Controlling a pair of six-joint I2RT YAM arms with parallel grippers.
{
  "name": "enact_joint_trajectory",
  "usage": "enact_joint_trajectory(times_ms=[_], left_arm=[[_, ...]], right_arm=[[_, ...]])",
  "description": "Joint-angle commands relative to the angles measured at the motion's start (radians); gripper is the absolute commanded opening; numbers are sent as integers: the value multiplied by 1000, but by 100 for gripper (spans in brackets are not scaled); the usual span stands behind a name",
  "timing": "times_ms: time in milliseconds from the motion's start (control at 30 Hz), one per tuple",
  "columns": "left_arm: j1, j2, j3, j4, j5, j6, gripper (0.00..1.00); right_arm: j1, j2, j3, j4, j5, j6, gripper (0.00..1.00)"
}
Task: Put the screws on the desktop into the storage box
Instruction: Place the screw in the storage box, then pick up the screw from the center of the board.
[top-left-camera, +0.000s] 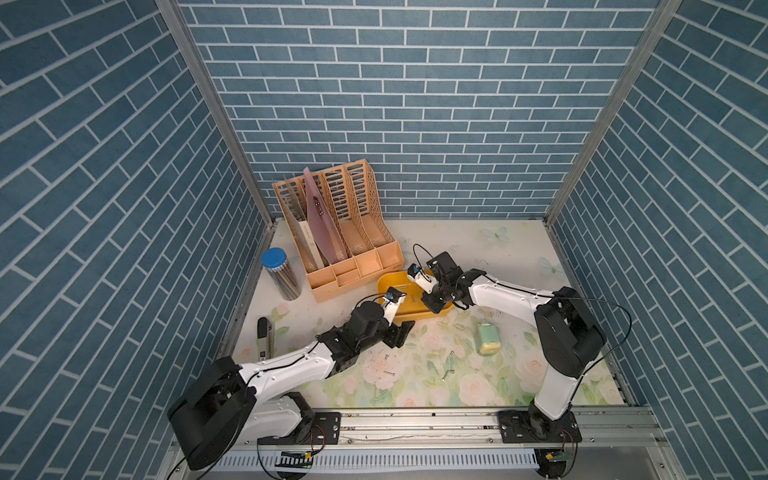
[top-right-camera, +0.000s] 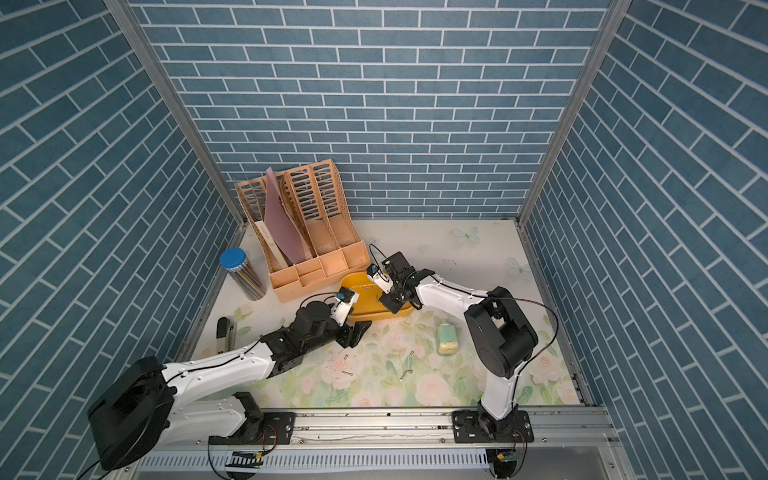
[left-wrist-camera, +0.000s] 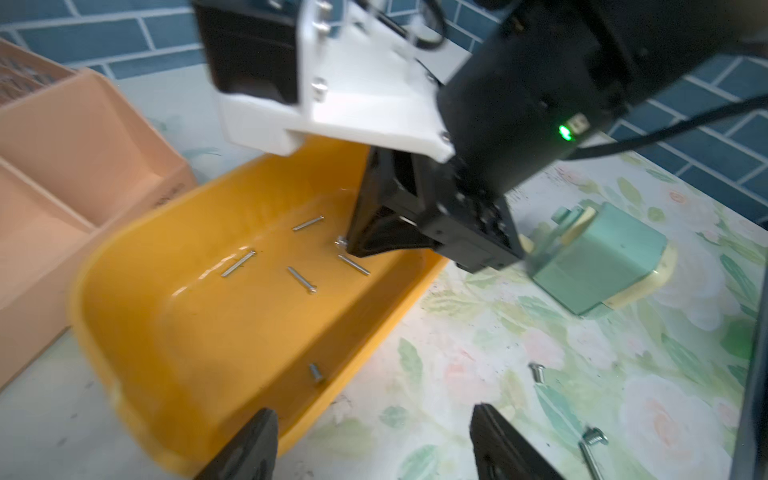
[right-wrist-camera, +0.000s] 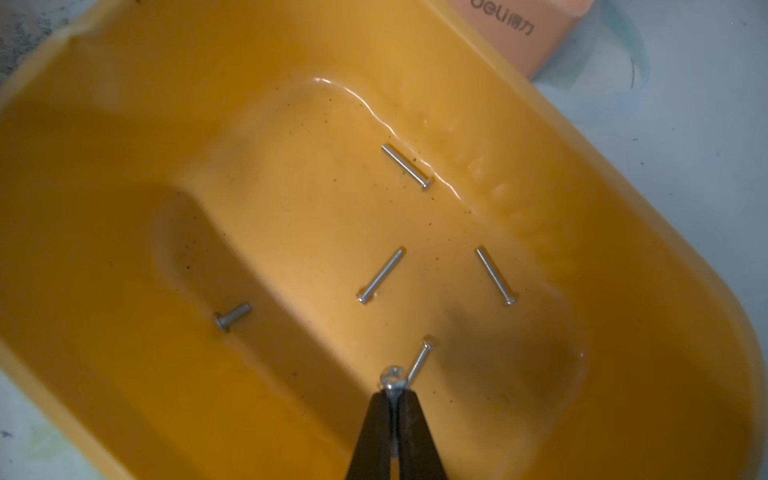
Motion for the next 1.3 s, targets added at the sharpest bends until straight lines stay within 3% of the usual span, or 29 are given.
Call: enact_joint_trajectory(times_ms=[0, 100, 400, 667, 933, 1033, 1267], left_arm=[[-91, 70, 4, 41, -40, -4, 78], [-136, 123, 13, 59, -37, -9, 78], [-252, 212, 73, 54, -52, -22, 78], [-305, 302, 155, -50, -64, 2, 77], [-368, 379, 273, -215, -127, 3, 71], [-394, 414, 324, -303, -145, 1, 67], [-433, 473, 408, -449, -131, -37, 56]], right_arm=[[0, -7, -12, -19, 37, 15, 15], [1, -26, -38, -14, 34, 17, 20], [11, -92, -102, -23, -19, 51, 21], [8, -181, -102, 72, 55, 77, 24], [8, -473, -267, 216, 137, 149, 32], [8, -546, -320, 230, 143, 202, 39], [7, -687, -441, 285, 203, 236, 43]])
